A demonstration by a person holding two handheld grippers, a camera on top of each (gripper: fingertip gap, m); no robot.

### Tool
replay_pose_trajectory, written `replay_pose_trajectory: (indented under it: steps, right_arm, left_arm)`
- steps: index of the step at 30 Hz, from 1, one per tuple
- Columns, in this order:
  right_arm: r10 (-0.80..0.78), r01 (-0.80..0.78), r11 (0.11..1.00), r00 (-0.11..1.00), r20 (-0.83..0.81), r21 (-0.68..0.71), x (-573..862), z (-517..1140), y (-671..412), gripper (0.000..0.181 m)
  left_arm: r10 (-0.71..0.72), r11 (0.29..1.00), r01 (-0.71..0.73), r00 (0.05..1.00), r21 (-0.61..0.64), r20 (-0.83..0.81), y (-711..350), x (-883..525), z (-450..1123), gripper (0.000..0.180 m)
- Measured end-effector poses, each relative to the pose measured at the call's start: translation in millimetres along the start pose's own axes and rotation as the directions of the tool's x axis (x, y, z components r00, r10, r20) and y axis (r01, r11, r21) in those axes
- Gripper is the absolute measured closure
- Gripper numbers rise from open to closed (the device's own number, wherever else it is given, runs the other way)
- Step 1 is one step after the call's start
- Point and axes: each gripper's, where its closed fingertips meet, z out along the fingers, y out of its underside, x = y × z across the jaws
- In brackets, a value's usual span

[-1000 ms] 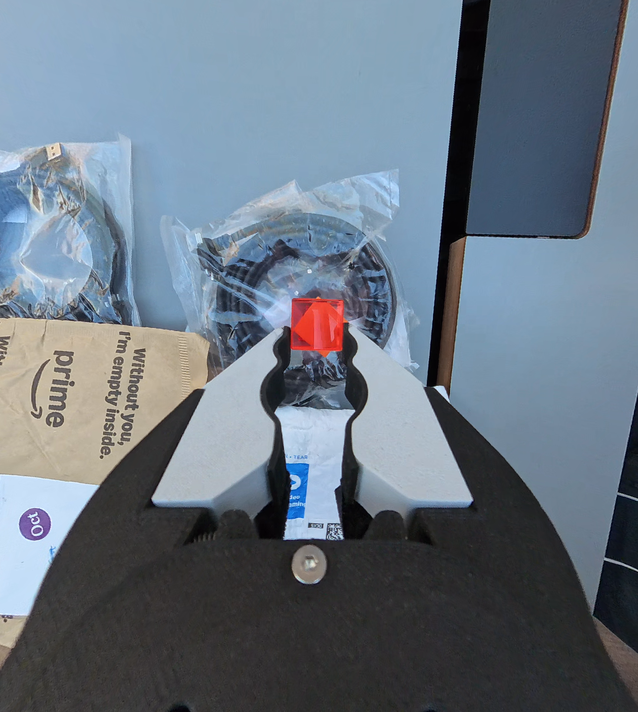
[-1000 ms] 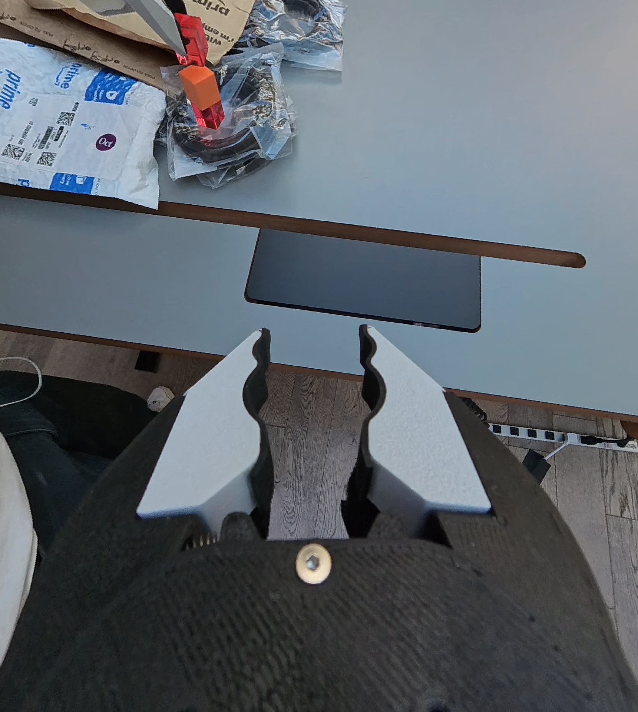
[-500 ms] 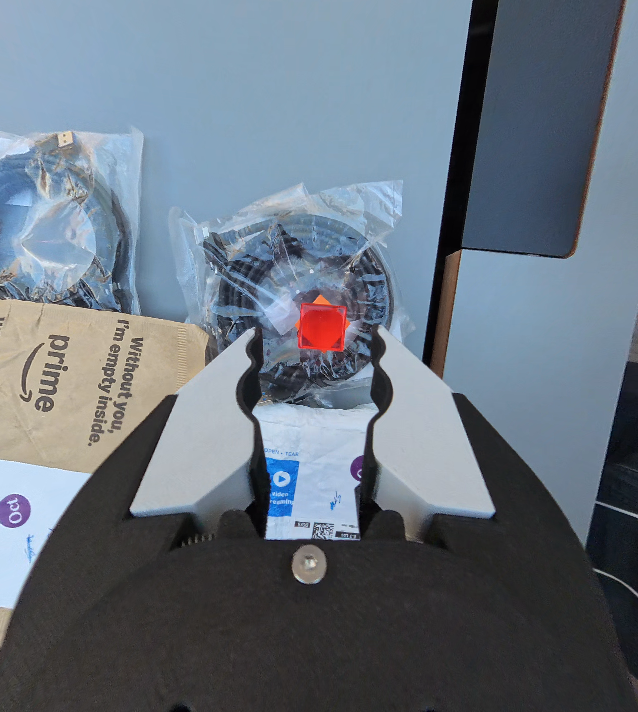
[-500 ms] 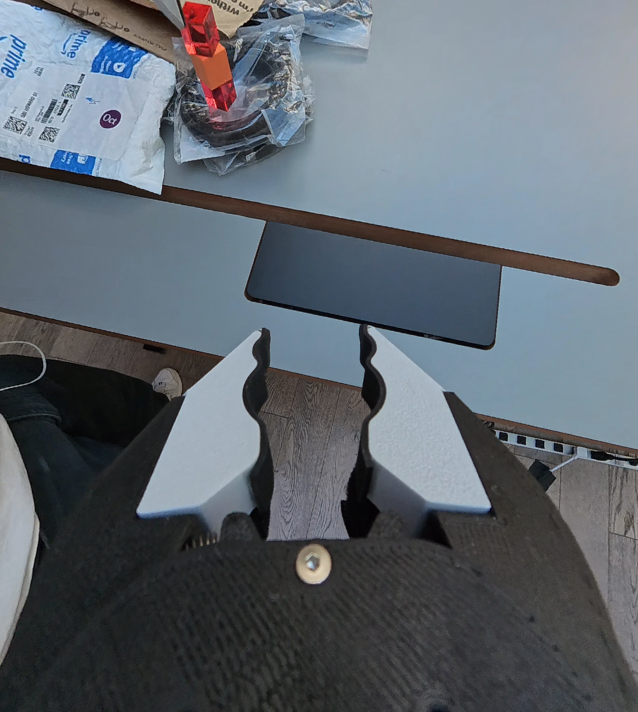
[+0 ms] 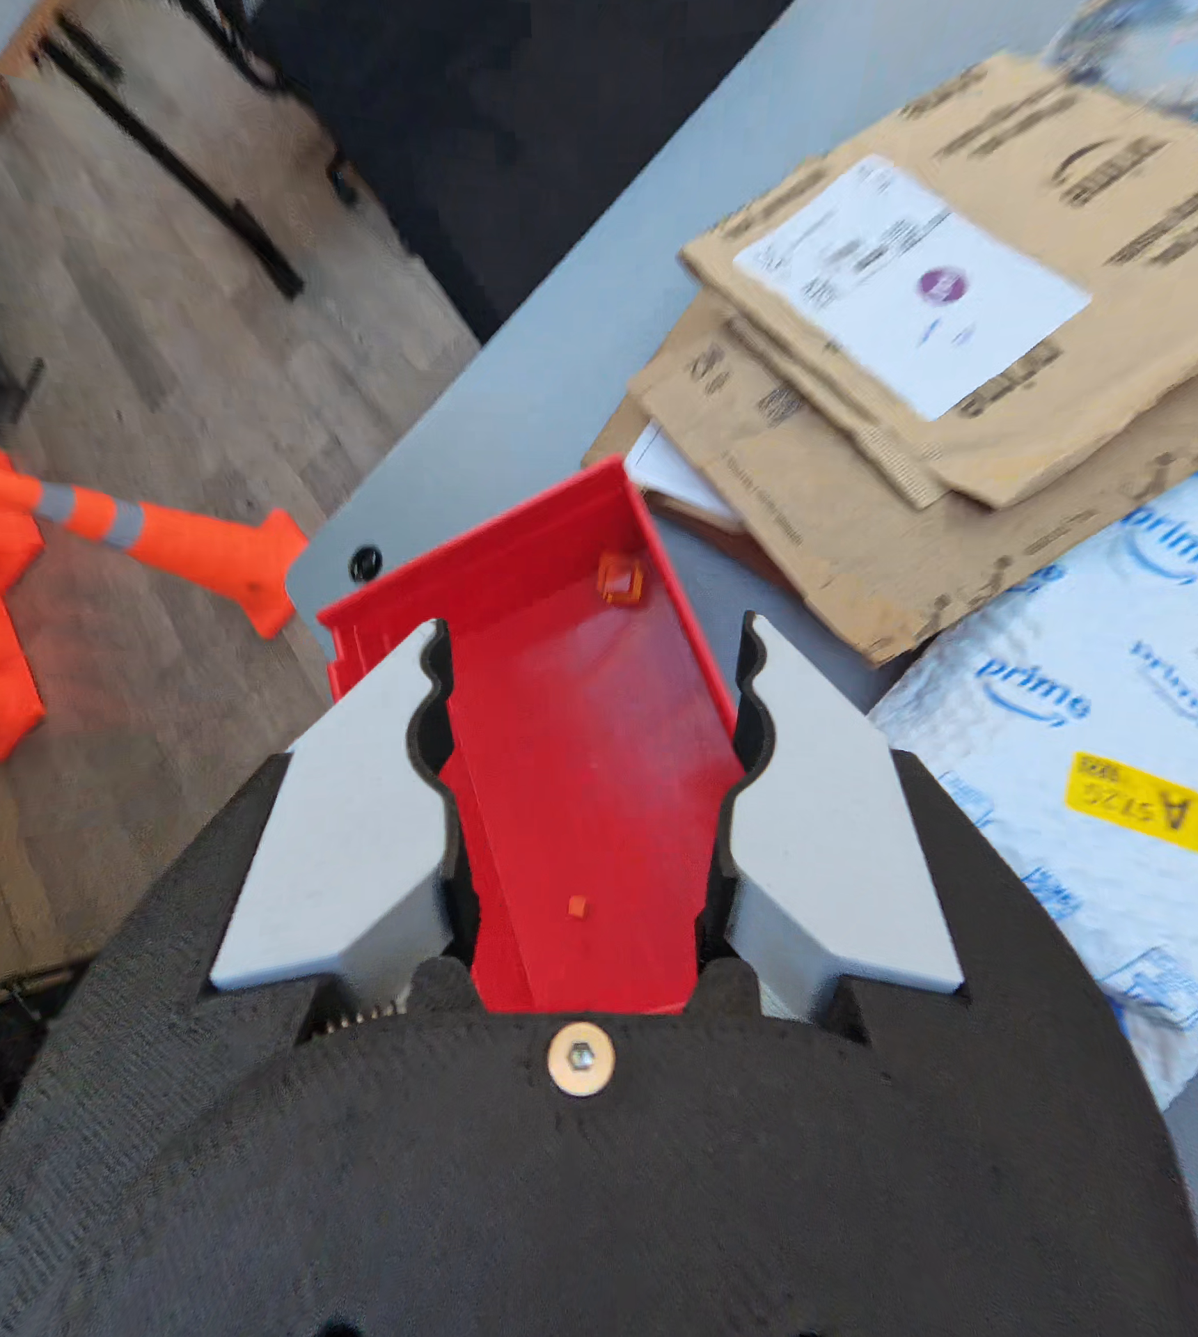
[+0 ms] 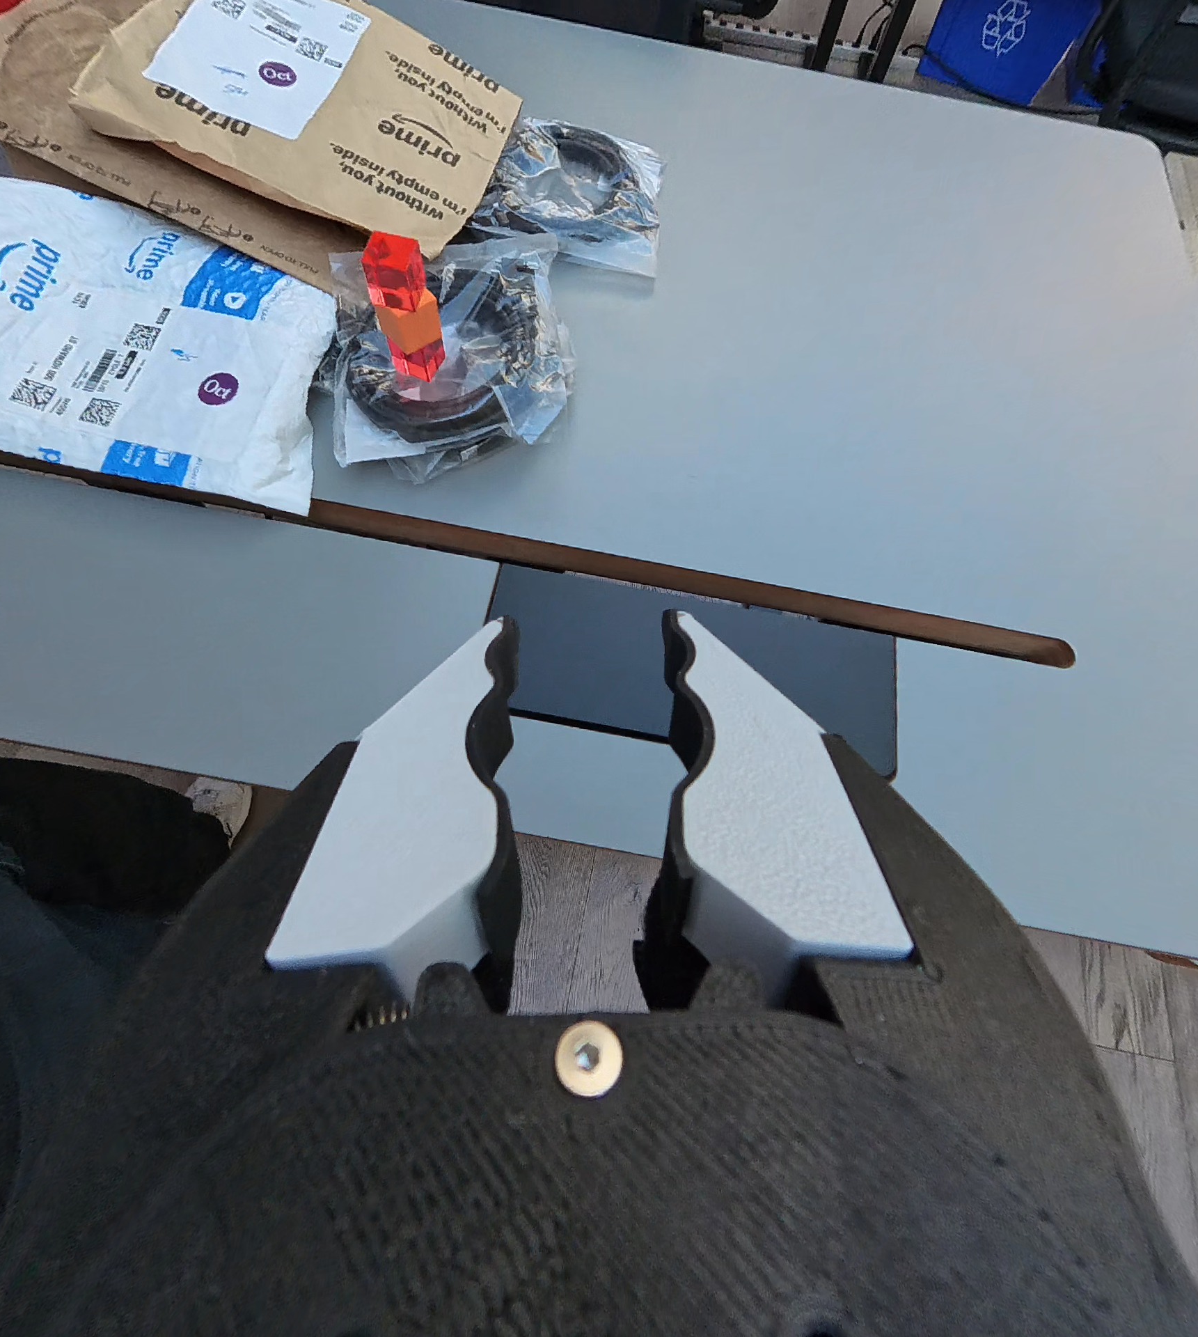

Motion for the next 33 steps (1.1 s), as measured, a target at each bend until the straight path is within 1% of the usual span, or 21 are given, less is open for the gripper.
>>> replay_pose_trajectory:
  steps: [2,3,5,7,9,11,13,15,17,20,23,24,28,33]
  right_arm:
    - [-0.024,0.023,0.999,1.000,-0.013,-0.022,-12,9,-15,0.142]
    - [-0.045,0.044,0.998,0.999,-0.025,-0.033,-20,14,-25,0.142]
    - [-0.084,0.081,0.995,0.995,-0.049,-0.051,-40,24,-46,0.141]
    - [-0.102,0.098,0.993,0.992,-0.070,-0.063,-66,34,-68,0.141]
    - [-0.115,0.110,0.992,0.990,-0.081,-0.063,-99,44,-88,0.141]
    - [-0.121,0.118,0.991,0.991,-0.055,-0.063,-138,56,-104,0.142]
    - [-0.161,0.156,0.982,0.986,-0.039,-0.106,-171,65,-112,0.141]
    - [-0.214,0.202,0.965,0.975,-0.058,-0.168,-193,68,-114,0.141]
    - [-0.246,0.228,0.953,0.967,-0.071,-0.198,-213,65,-115,0.141]
    - [-0.251,0.224,0.945,0.964,-0.089,-0.239,-232,53,-110,0.141]
    - [-0.234,0.195,0.943,0.965,-0.122,-0.270,-238,38,-102,0.141]
    - [-0.226,0.185,0.945,0.965,-0.131,-0.270,-239,34,-101,0.142]
    - [-0.201,0.157,0.953,0.968,-0.153,-0.260,-238,24,-96,0.143]
    - [-0.180,0.138,0.953,0.974,-0.139,-0.268,-233,26,-77,0.143]
  left_arm:
    - [-0.100,0.990,0.096,0.994,-0.098,-0.036,46,-30,25,0.105]
    - [-0.136,0.985,0.128,0.988,-0.120,-0.067,63,-37,40,0.110]
    - [-0.181,0.979,0.166,0.975,-0.120,-0.128,85,-39,73,0.114]
    - [-0.203,0.978,0.188,0.959,-0.090,-0.197,96,-32,104,0.117]
    - [-0.177,0.984,0.171,0.955,-0.046,-0.237,99,-25,132,0.122]
    - [-0.084,0.995,0.097,0.953,0.032,-0.290,94,-13,154,0.126]
    - [0.022,0.998,0.002,0.942,0.070,-0.335,93,-1,171,0.127]
    - [0.076,0.995,-0.050,0.935,0.083,-0.345,91,5,185,0.133]
    - [0.063,0.997,-0.041,0.933,0.069,-0.355,91,6,197,0.138]
    - [0.035,0.998,-0.012,0.921,0.062,-0.388,88,12,209,0.143]
    - [0.066,0.998,-0.059,0.928,0.033,-0.366,95,12,219,0.148]
    - [0.073,0.997,-0.064,0.924,0.036,-0.374,95,14,220,0.153]
    - [0.095,0.995,-0.074,0.931,0.072,-0.353,95,10,211,0.153]
    - [0.097,0.983,-0.050,0.959,0.177,-0.267,78,-10,162,0.154]
